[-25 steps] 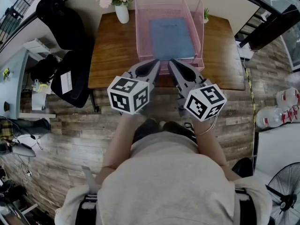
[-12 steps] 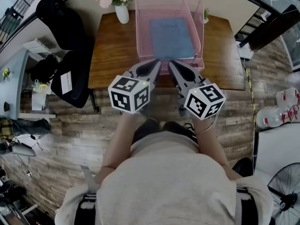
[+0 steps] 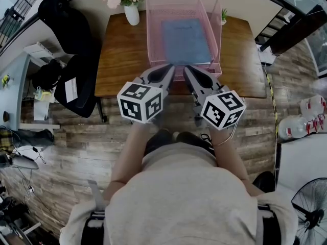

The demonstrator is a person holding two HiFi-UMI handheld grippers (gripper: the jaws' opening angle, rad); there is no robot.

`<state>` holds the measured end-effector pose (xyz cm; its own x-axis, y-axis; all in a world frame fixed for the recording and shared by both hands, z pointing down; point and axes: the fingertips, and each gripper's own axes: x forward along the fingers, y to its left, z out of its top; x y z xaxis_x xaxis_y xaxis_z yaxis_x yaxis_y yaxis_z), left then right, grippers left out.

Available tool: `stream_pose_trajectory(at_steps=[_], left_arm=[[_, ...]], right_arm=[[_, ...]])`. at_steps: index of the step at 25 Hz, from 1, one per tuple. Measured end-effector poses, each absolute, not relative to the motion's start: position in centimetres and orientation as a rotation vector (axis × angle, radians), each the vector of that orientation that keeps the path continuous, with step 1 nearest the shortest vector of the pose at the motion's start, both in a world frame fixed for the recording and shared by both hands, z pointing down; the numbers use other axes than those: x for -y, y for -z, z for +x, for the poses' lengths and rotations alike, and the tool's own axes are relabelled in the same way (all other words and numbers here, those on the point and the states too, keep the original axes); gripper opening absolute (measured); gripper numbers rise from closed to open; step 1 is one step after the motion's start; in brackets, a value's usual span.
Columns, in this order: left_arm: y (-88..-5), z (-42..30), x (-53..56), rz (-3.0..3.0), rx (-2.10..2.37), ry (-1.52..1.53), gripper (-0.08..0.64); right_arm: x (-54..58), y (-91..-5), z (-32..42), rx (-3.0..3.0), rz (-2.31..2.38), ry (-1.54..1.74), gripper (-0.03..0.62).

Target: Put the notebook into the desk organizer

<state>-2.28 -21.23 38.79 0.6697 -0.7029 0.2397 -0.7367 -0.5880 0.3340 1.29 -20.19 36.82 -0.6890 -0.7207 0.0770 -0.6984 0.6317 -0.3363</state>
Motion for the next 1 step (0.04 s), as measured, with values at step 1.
stream_pose_trajectory(at_steps=[1], left_arm=[[-38.74,-2.32,21.26,2.479,1.129,-0.113,0.012]], right_arm=[[20.23,-36.77,1.3,-2.779,-1.21,0.529,0.009]])
